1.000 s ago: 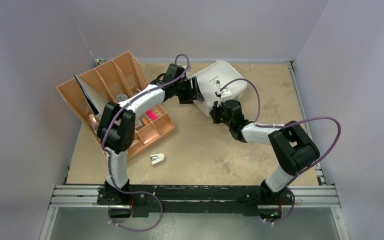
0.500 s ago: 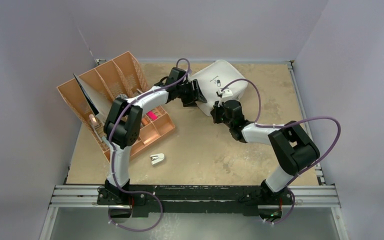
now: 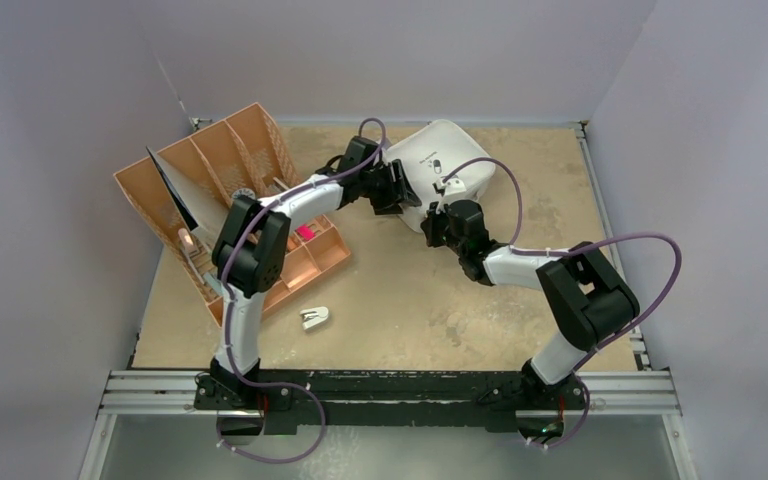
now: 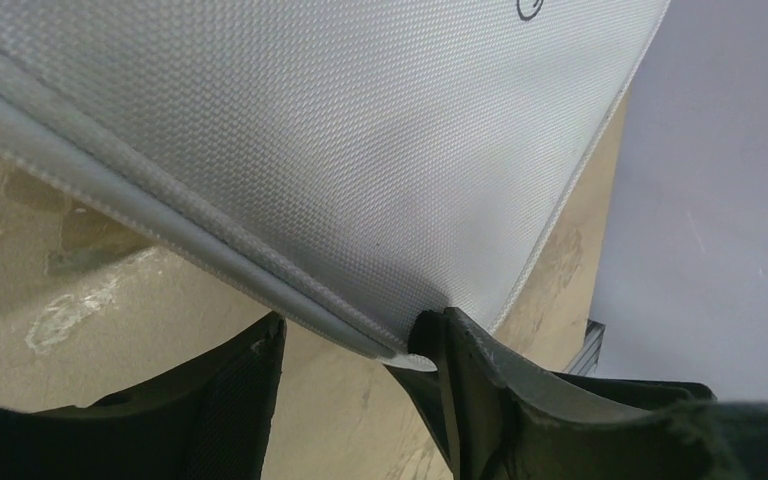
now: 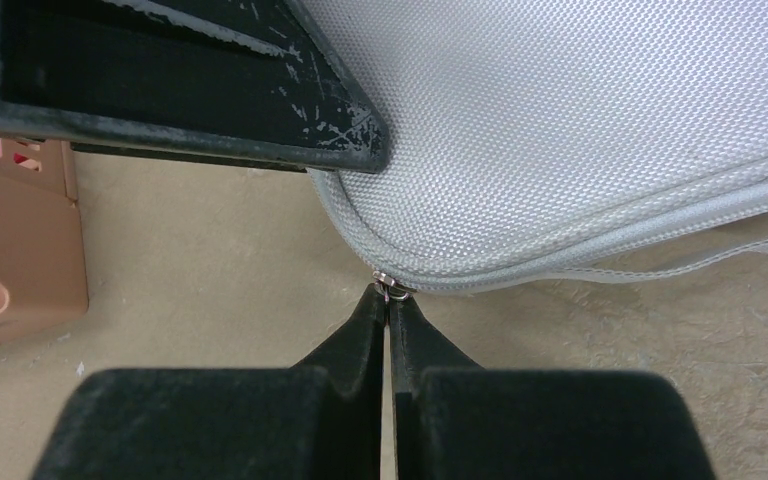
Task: Organize the medicine kit
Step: Zip the medicine box at the center of the board.
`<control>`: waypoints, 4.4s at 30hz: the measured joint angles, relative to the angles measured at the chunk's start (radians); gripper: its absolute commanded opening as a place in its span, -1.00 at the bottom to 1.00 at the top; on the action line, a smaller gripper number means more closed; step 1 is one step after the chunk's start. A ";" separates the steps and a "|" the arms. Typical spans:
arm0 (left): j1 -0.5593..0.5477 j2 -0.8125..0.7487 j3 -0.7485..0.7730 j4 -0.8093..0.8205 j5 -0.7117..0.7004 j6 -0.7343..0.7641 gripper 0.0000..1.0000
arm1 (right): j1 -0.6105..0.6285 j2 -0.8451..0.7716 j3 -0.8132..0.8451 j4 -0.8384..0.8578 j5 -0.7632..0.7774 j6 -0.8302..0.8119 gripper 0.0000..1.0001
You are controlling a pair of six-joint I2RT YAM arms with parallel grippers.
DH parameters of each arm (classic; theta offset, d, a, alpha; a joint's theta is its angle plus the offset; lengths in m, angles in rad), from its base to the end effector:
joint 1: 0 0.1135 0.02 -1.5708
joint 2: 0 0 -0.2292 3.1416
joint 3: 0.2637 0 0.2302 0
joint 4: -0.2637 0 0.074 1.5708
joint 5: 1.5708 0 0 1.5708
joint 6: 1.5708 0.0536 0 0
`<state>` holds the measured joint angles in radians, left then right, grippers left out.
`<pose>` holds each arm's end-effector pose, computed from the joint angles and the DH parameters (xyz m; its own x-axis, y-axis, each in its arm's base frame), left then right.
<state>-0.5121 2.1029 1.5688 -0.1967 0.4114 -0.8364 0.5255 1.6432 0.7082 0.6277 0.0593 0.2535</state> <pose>0.3816 -0.2391 0.1673 -0.9159 -0.2655 -0.3009 0.0431 0.6804 -0.7316 0.2943 0.1670 0.1603 -0.3666 0.0768 -0.9272 -0.3718 0.9014 0.2217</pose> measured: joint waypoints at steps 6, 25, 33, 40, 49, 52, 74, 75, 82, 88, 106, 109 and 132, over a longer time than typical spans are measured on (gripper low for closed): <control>-0.002 0.018 0.025 -0.021 -0.004 -0.011 0.12 | 0.000 0.000 -0.003 0.004 0.001 0.001 -1.00; -0.010 -0.017 -0.013 0.006 -0.046 -0.037 -0.15 | 0.000 -0.005 -0.023 0.030 0.003 0.015 -1.00; -0.018 0.012 0.047 -0.090 -0.063 0.003 -0.89 | -0.006 -0.035 -0.035 -0.003 0.005 0.010 -1.00; -0.029 0.012 0.056 -0.091 -0.091 0.027 -1.00 | -0.009 -0.037 -0.038 -0.023 0.010 -0.019 -1.00; -0.038 0.013 0.075 -0.110 -0.118 0.080 -1.00 | -0.017 -0.086 -0.046 -0.091 0.087 -0.050 -1.00; -0.039 0.017 0.091 -0.134 -0.125 0.099 -1.00 | -0.026 -0.105 -0.055 -0.108 0.125 -0.053 -1.00; 0.027 0.063 0.224 -0.294 -0.134 0.257 -1.00 | -0.186 -0.160 -0.011 -0.309 0.134 0.064 -1.00; 0.031 0.069 0.235 -0.302 -0.134 0.264 -1.00 | -0.191 -0.161 -0.006 -0.321 0.135 0.065 -1.00; 0.050 0.105 0.305 -0.343 -0.132 0.311 -1.00 | -0.241 -0.166 0.032 -0.412 0.132 0.068 -1.00; 0.062 0.130 0.360 -0.377 -0.139 0.333 -0.75 | -0.245 -0.157 0.053 -0.433 0.097 0.061 -1.00; 0.106 -0.182 0.138 -0.299 -0.151 0.283 -0.20 | -0.108 -0.121 0.053 -0.396 0.089 0.141 -1.00; 0.085 -0.212 0.078 -0.274 -0.131 0.267 -0.18 | -0.047 -0.103 0.061 -0.383 0.092 0.167 -1.00; -0.010 -0.154 -0.146 0.002 -0.057 0.034 0.13 | 0.077 -0.092 0.067 -0.353 0.137 0.271 -1.00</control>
<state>-0.5224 1.9488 1.4231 -0.1951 0.3546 -0.8024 0.6022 1.5513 0.7753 0.2749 0.1959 0.5247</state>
